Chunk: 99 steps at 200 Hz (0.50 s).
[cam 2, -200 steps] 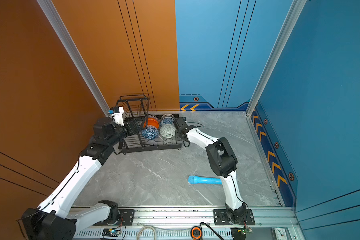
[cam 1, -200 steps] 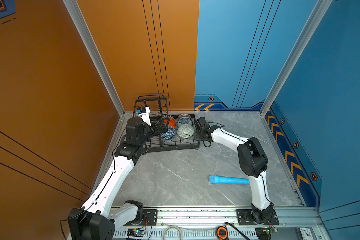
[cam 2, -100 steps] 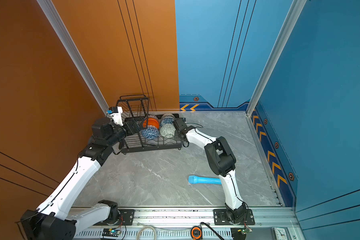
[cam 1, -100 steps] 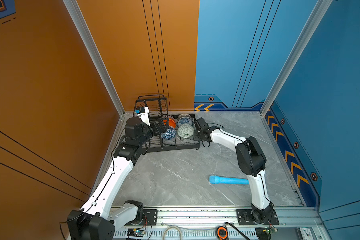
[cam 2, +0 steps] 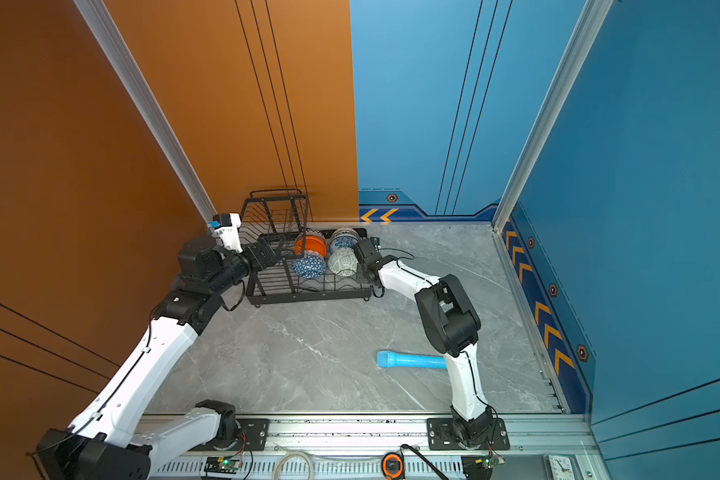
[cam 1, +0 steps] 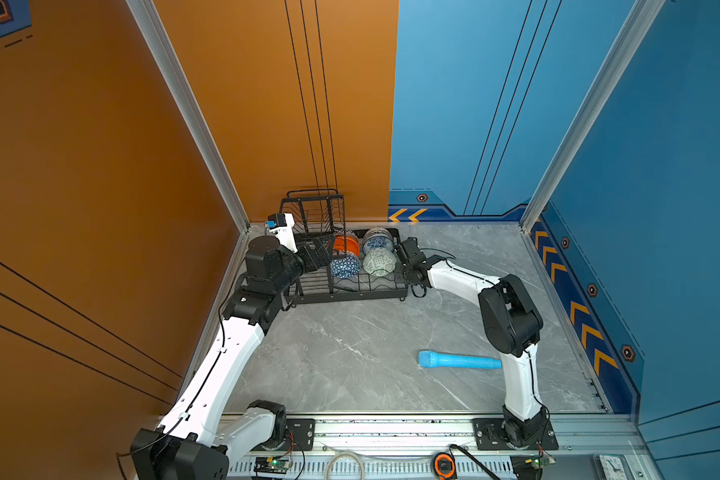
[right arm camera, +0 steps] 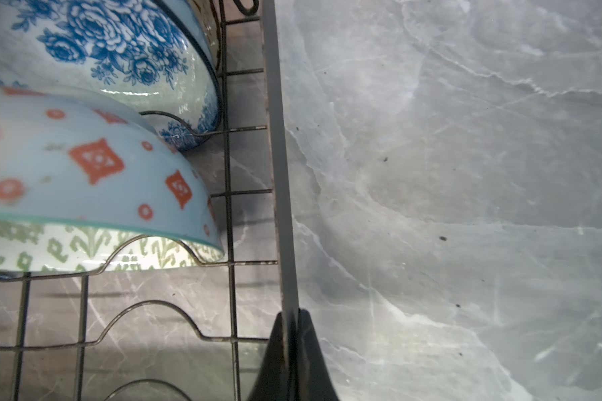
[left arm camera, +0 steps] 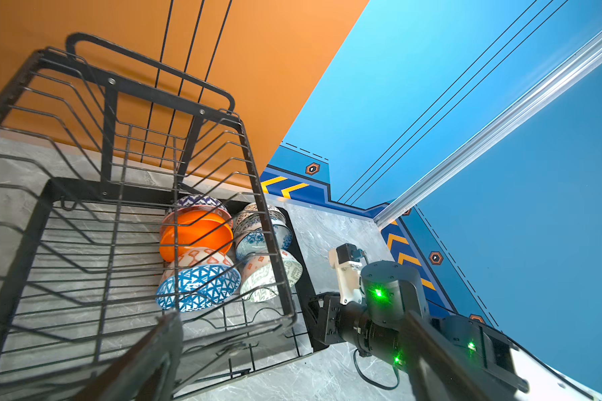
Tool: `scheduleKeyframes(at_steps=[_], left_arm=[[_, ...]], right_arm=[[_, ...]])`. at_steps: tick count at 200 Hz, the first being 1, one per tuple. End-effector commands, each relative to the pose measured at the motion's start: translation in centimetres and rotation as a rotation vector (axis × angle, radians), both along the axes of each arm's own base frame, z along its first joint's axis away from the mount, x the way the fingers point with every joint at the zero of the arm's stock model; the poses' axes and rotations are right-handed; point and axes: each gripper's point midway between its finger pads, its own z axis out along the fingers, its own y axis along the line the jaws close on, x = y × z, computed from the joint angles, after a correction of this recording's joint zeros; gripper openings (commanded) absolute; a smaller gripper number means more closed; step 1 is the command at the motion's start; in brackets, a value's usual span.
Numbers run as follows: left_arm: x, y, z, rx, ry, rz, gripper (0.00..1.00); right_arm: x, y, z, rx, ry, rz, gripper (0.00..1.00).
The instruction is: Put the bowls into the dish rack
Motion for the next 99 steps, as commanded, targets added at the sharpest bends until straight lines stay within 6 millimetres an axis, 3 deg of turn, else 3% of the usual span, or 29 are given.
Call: scheduleKeyframes(at_steps=[1,99], left_arm=[[-0.3,1.0,1.1,0.022,-0.033,0.033,0.98],[0.2,2.6,1.4,-0.005,-0.036,0.082,0.98]], right_arm=[[1.4,-5.7,2.7,0.028,-0.066,-0.243,0.0],[1.2,-11.2,3.7,0.046,-0.066,-0.278,0.0]])
